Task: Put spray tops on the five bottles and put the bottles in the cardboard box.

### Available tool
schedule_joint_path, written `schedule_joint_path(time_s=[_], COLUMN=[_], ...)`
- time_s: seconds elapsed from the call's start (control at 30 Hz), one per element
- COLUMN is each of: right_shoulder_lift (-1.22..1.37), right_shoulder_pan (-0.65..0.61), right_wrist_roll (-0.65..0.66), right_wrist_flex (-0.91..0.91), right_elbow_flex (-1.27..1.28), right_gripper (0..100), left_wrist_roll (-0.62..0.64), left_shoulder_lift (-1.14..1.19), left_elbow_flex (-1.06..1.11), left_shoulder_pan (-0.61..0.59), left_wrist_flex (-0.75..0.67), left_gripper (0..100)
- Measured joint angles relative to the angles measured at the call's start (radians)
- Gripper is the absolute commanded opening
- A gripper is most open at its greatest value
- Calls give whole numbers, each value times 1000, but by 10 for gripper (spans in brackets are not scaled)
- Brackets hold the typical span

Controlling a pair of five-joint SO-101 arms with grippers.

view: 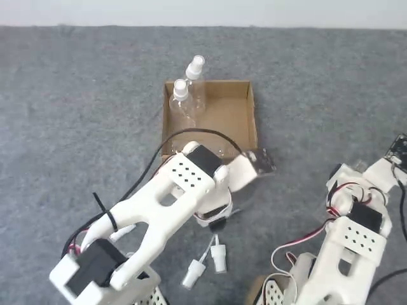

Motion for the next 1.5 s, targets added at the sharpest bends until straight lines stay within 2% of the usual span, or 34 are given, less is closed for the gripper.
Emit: schedule_joint_path(time_s=[0.13,0.37,0.47,0.83,1.0,1.17,1.5], right_shoulder_lift=[0,0,0,0,0,0,0], right_shoulder_pan=[0,54,84,115,115,115,115], right_wrist_roll=[0,0,0,0,0,0,0], right_wrist_flex=[0,0,0,-34,-34,-34,-34], right_elbow_flex=[0,0,0,0,0,0,0], right_gripper=[6,7,8,8,8,8,8], left_wrist_roll=[-190,-313,-324,-331,-393,-399,-405], left_shoulder_lift=[0,0,0,0,0,0,-2], left_elbow_flex=[0,0,0,173,250,316,344], left_shoulder_pan=[-2,40,89,219,224,224,226], left_wrist_flex=[25,26,21,-187,-249,-336,-388], left_gripper=[235,237,239,239,236,235,118])
